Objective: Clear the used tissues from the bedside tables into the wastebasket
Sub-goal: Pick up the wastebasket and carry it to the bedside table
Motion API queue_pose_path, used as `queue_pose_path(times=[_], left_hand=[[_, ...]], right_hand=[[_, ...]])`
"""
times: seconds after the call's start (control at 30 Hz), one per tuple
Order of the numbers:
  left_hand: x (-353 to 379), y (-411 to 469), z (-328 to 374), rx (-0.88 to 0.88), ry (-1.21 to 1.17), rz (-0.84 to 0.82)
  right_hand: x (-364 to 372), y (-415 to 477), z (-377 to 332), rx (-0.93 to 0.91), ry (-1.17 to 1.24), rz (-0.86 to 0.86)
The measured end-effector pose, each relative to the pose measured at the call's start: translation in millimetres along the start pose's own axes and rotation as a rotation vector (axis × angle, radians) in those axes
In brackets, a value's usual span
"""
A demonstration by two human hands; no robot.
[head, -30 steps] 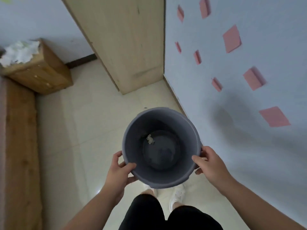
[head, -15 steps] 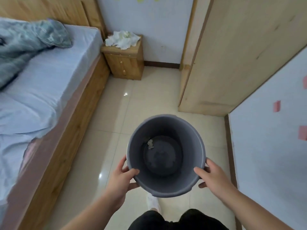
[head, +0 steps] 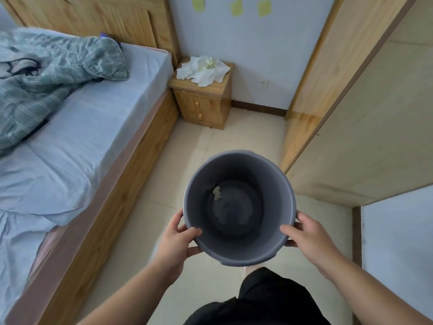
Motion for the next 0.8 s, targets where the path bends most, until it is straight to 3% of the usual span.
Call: queue_pose_path(times=[0.43, 0.8], left_hand=[[23.4, 156.9, 147.5, -0.006, -0.134, 0.134], [14.0, 342.1, 275.2, -0.100, -0.056, 0.057]], right_hand=[[11.7, 220.7, -178.9, -0.018, -0.080, -0.081], [52.6, 400.0, -299.8, 0.044, -0.151, 0.010]])
Point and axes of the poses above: each hand's wrist, its own y-axis towards the middle knuckle, its own x-axis out of the palm, z = x × y, the point moved 7 cm from there along y, towards the middle knuckle, and after that the axes turned 5 degrees about z, right-handed, at the moved point
